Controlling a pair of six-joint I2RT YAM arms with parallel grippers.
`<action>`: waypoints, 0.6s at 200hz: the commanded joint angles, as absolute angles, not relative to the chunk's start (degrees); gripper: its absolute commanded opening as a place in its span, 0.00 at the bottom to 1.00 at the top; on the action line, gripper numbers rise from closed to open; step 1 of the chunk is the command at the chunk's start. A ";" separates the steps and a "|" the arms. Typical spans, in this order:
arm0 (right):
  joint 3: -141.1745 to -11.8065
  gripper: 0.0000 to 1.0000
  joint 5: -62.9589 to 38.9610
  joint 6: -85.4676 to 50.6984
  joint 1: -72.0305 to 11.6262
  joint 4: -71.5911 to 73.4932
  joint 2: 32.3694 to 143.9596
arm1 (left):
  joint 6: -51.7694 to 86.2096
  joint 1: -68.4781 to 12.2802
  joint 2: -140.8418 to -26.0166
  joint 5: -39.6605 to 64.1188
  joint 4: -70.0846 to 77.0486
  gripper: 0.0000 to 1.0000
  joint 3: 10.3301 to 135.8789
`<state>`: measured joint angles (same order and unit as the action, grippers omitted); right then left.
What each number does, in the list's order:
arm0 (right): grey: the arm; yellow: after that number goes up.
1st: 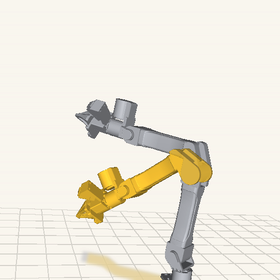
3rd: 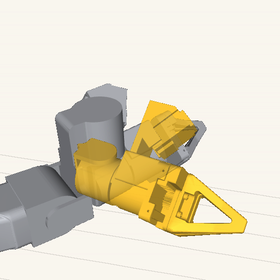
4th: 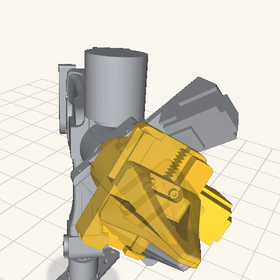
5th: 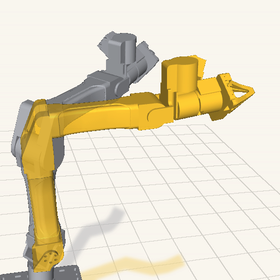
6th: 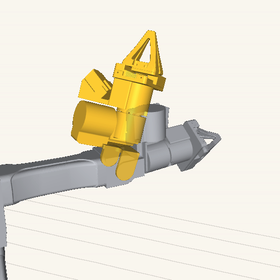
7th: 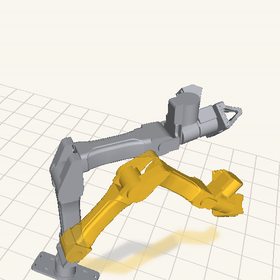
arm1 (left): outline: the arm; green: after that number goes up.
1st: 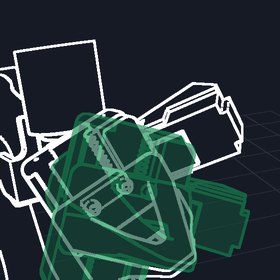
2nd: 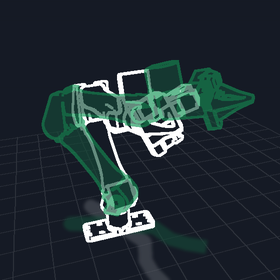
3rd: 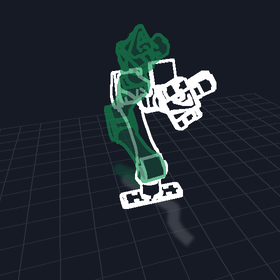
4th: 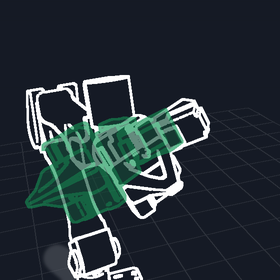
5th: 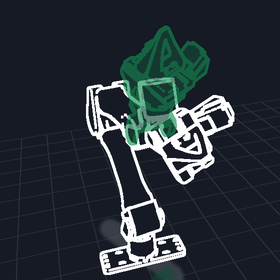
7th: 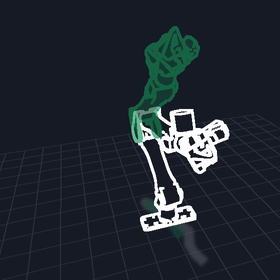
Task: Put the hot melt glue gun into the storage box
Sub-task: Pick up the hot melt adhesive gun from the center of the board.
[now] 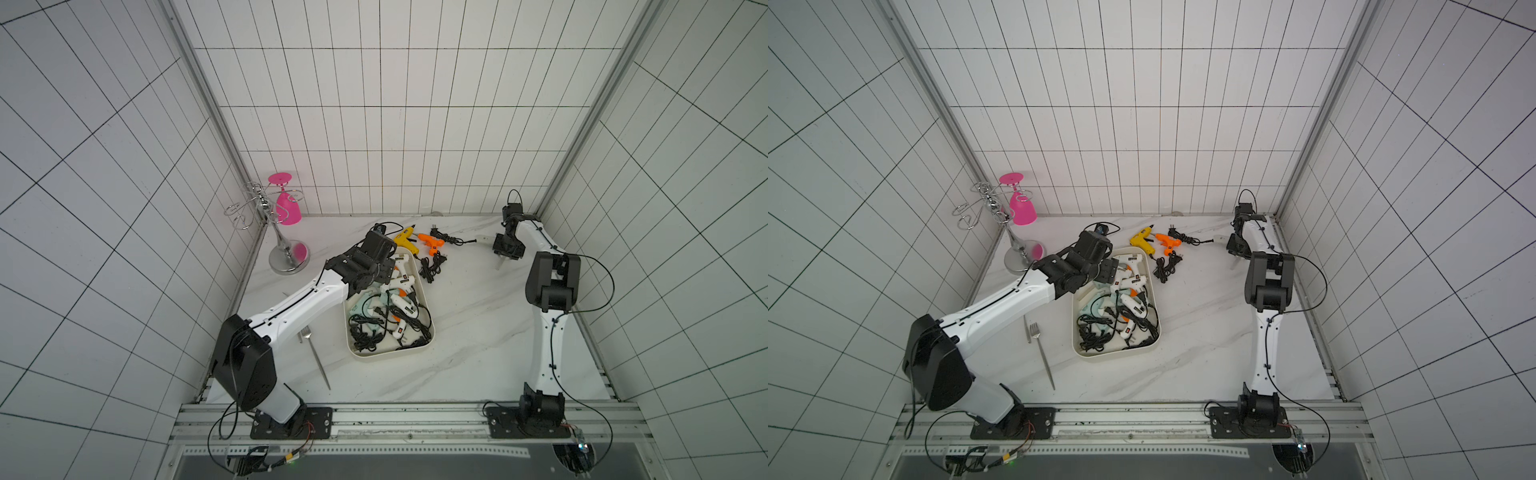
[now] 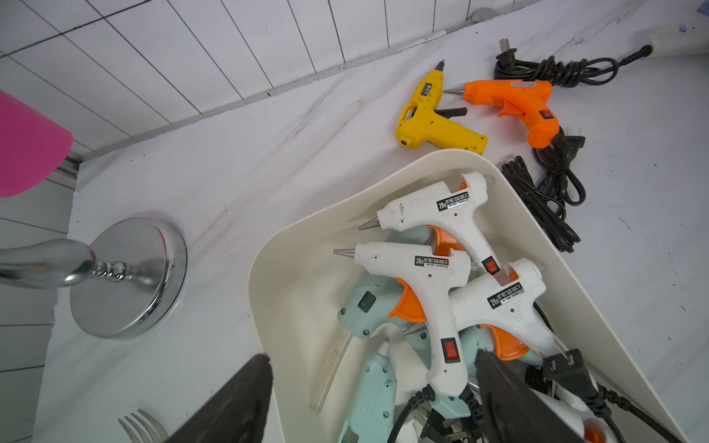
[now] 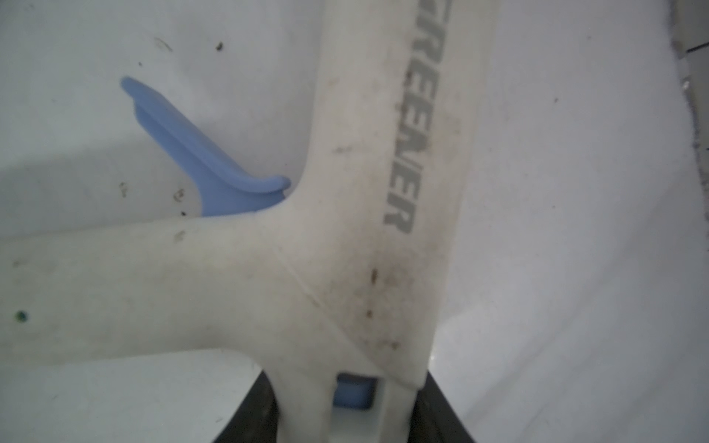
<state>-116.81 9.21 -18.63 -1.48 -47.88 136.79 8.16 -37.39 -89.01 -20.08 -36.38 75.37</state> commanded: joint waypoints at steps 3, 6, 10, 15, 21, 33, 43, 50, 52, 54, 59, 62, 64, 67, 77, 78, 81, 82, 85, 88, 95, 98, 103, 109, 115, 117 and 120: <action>-109.24 0.20 9.95 -17.84 -2.20 -45.16 125.74 | -0.87 -37.18 -90.31 -12.41 -30.37 0.88 78.67; -108.13 0.19 10.09 -17.76 -2.36 -44.72 124.33 | -1.43 -37.18 -90.47 -11.37 -29.68 0.88 78.94; -106.89 0.18 10.06 -17.67 -2.65 -44.24 122.57 | -2.23 -37.32 -90.64 -9.77 -28.69 0.89 79.12; -105.46 0.17 9.96 -17.65 -2.87 -43.84 120.56 | -3.33 -37.42 -90.89 -7.87 -27.13 0.92 79.27; -104.04 0.17 9.61 -18.09 -3.20 -43.70 118.09 | -5.34 -37.68 -91.15 -5.60 -25.06 0.97 79.02; -102.41 0.16 9.20 -18.59 -3.98 -45.28 113.80 | -9.04 -39.08 -91.85 -4.67 -22.19 0.99 78.94; -101.15 0.16 7.93 -18.59 -4.80 -46.26 110.53 | -12.44 -40.52 -92.80 -5.31 -20.43 0.99 79.29; -100.97 0.16 7.16 -18.63 -5.47 -47.87 108.59 | -15.09 -41.63 -93.57 -5.94 -19.42 0.99 79.70; -100.98 0.16 7.09 -18.63 -5.74 -48.33 108.14 | -15.64 -41.89 -93.86 -6.17 -19.07 0.99 79.82; -100.99 0.16 6.91 -18.57 -5.94 -48.87 107.70 | -16.43 -42.20 -94.13 -6.57 -18.81 0.99 79.96; -101.16 0.15 6.17 -18.16 -6.51 -50.43 106.69 | -18.64 -43.06 -94.89 -7.47 -18.04 0.99 80.33; -101.36 0.15 5.78 -17.89 -6.97 -51.48 106.14 | -19.91 -43.59 -95.36 -8.14 -17.64 0.99 80.63; -101.52 0.15 5.73 -17.74 -7.21 -52.13 105.79 | -20.82 -43.95 -95.76 -8.56 -17.37 0.99 80.82; -101.71 0.15 5.78 -17.63 -7.67 -53.31 105.33 | -22.13 -44.40 -96.32 -9.46 -16.93 0.99 81.04; -101.56 0.14 6.28 -16.77 -9.56 -55.90 103.54 | -26.27 -46.55 -98.31 -13.45 -15.28 0.99 82.10; -101.54 0.14 6.30 -16.65 -9.70 -56.20 103.32 | -26.58 -46.74 -98.51 -14.11 -15.02 0.99 82.18; -101.51 0.14 6.39 -16.41 -10.18 -56.97 102.77 | -27.34 -47.43 -98.96 -15.79 -14.01 0.99 82.44; -101.51 0.14 6.45 -16.33 -10.36 -57.18 102.58 | -27.69 -47.62 -99.27 -16.42 -13.68 0.99 82.53; -101.51 0.14 6.79 -16.13 -10.86 -58.05 102.14 | -28.65 -48.16 -99.84 -17.87 -12.67 0.99 82.73; -101.69 0.14 7.01 -16.05 -11.40 -59.00 101.73 | -29.86 -48.68 -100.45 -19.13 -11.82 0.99 83.04; -101.84 0.14 6.97 -15.87 -12.45 -60.71 100.82 | -32.01 -49.83 -101.57 -21.04 -10.34 0.99 83.89; -101.88 0.14 6.69 -15.76 -12.89 -61.36 100.34 | -32.76 -50.28 -102.00 -21.61 -9.79 0.99 84.31; -102.00 0.14 6.23 -15.65 -13.52 -62.42 99.77 | -33.94 -50.97 -102.71 -22.33 -8.96 0.99 84.88; -102.12 0.14 5.77 -15.74 -14.21 -63.42 99.10 | -35.33 -51.74 -103.46 -23.14 -7.62 0.99 85.31; -102.26 0.14 5.17 -15.73 -14.76 -64.33 98.58 | -36.78 -52.46 -104.22 -23.90 -5.92 0.99 85.34; -102.40 0.14 5.03 -15.78 -14.96 -64.62 98.39 | -37.34 -52.67 -104.41 -24.04 -5.37 0.99 85.34; -102.66 0.14 4.75 -15.74 -15.19 -65.16 98.23 | -38.13 -53.07 -104.72 -24.37 -4.60 0.99 85.30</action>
<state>-102.50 6.83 -16.58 -12.91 -58.22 100.22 -27.83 -50.70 -102.56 -17.74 -13.52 83.07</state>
